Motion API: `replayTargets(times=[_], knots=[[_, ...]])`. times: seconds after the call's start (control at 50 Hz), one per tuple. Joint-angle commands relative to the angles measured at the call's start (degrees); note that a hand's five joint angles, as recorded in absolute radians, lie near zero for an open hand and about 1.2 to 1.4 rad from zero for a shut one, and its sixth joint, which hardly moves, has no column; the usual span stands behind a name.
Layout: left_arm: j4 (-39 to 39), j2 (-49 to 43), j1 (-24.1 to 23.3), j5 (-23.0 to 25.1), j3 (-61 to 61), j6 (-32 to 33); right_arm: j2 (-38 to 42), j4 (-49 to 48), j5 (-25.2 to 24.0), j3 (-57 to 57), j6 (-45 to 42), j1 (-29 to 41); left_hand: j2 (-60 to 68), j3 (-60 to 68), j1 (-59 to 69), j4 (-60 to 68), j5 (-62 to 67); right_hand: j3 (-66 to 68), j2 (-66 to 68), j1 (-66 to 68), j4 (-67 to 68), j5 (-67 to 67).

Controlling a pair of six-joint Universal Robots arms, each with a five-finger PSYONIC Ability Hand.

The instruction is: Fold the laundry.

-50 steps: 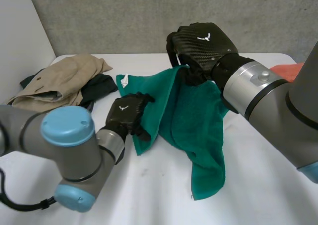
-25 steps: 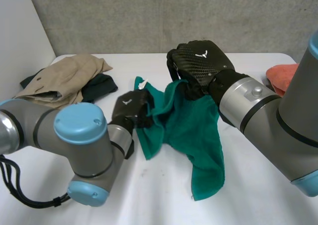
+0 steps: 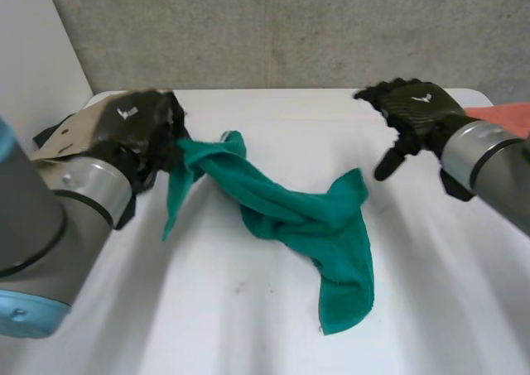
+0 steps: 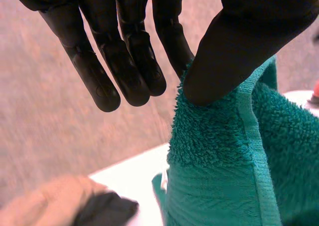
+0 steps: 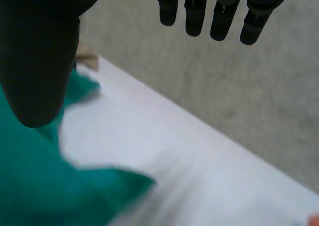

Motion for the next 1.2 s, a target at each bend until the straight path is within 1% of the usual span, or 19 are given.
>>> replayTargets(times=[0.02,0.12,0.22,0.3,0.32,0.4,0.52,0.62,0.68,0.7,0.72,0.78,0.86,0.98,1.02,1.04,1.1,1.16,1.2], knots=[[-3.91,4.62,-0.16,-0.04,4.80,2.21,10.99,7.64,-6.24,-5.96,-11.46,-4.86,11.59,11.91,14.73,11.42,14.34,-1.99,-1.96,-2.93,-1.71,-2.77],[-6.47,4.80,-0.77,0.49,7.01,3.19,16.37,7.74,-7.38,-6.41,-17.81,-4.87,11.59,11.91,14.73,11.42,14.34,-1.99,-1.96,-2.93,-1.71,-2.77],[-7.00,5.06,-1.38,1.37,7.10,3.19,20.59,2.66,-8.26,-7.90,-17.29,-4.25,11.59,11.91,14.73,11.42,14.34,-1.99,-1.96,-2.93,-1.71,-2.77],[-7.35,5.41,-1.56,1.46,6.75,3.28,23.23,-4.29,-8.35,-9.39,-12.20,-4.08,11.59,11.91,14.73,11.42,14.34,-1.99,-1.96,-2.93,-1.71,-2.77],[-7.52,5.50,-1.56,1.54,6.66,3.28,24.19,-6.91,-8.70,-10.44,-9.06,-3.20,11.59,11.91,14.73,11.42,14.34,-1.99,-1.96,-2.93,-1.71,-2.77],[-8.32,7.34,-1.91,1.54,6.13,3.28,27.79,-10.53,-8.09,-14.48,-2.63,-0.66,11.59,11.91,14.73,11.42,14.34,-1.99,-1.96,-2.93,-1.71,-2.77],[-8.93,9.45,-2.09,1.55,5.52,3.36,32.11,-10.19,-7.12,-20.73,0.20,1.37,11.59,11.91,14.73,11.42,14.34,-1.99,-1.96,-2.93,-1.71,-2.77],[-9.11,9.98,-2.09,1.55,5.34,4.50,36.58,-6.07,-8.88,-25.47,0.11,3.57,11.59,11.91,14.73,11.42,14.34,-0.91,-0.88,-1.85,-0.63,-1.69],[-9.11,10.07,-2.18,1.55,5.43,5.65,40.01,-1.94,-10.20,-29.78,0.11,4.80,11.59,11.91,14.73,11.42,14.34,9.66,9.69,8.72,9.94,8.88],[-9.11,10.07,-2.18,1.55,5.43,5.82,40.63,-1.14,-10.29,-30.75,0.11,4.89,11.59,11.91,14.73,11.42,14.34,16.69,16.73,15.75,16.97,15.91],[-9.02,10.07,-2.26,1.55,5.43,6.26,41.51,-0.27,-10.37,-32.23,0.20,4.89,11.59,11.91,14.73,11.42,14.34,34.92,34.95,33.97,35.19,34.13],[-8.93,10.07,-2.26,1.55,5.60,6.61,41.87,0.45,-9.76,-33.83,0.20,4.89,11.59,11.91,14.73,11.42,14.34,66.44,66.47,65.50,66.71,65.65],[-8.67,9.89,-1.83,1.55,5.96,6.79,38.45,0.45,-8.71,-33.13,0.47,4.72,11.59,11.91,14.73,11.42,14.34,68.01,68.04,67.07,68.29,67.23],[-8.58,9.81,-0.16,1.55,6.05,6.79,21.85,0.01,-7.74,-25.58,-2.77,1.12,11.59,11.91,14.73,11.42,14.34,68.01,68.04,67.07,68.29,67.23],[-8.58,9.81,0.63,1.55,6.13,6.88,17.19,0.44,-7.30,-22.68,-5.67,-0.73,11.59,11.91,14.73,11.42,14.34,68.01,68.04,67.07,68.29,67.23],[-8.67,9.81,1.42,1.55,6.13,6.88,12.04,0.88,-6.86,-19.28,-9.08,-2.74,11.59,11.91,14.73,11.42,14.34,68.01,68.04,67.07,68.29,67.23],[-8.84,9.72,2.65,1.63,5.96,6.97,2.71,3.07,-5.55,-12.77,-16.37,-5.12,11.59,11.91,14.73,11.42,14.34,68.01,68.04,67.07,68.29,67.23],[-9.54,8.58,3.18,1.90,5.52,8.11,-2.76,6.76,-4.31,-9.67,-22.19,-5.39,11.59,11.91,14.73,11.42,14.34,68.01,68.04,67.07,68.29,67.23],[-11.04,6.65,3.27,2.51,4.99,10.65,-7.07,10.80,-2.47,-7.21,-27.82,-5.31,11.59,11.91,14.73,11.42,14.34,68.01,68.04,67.07,68.29,67.23]])
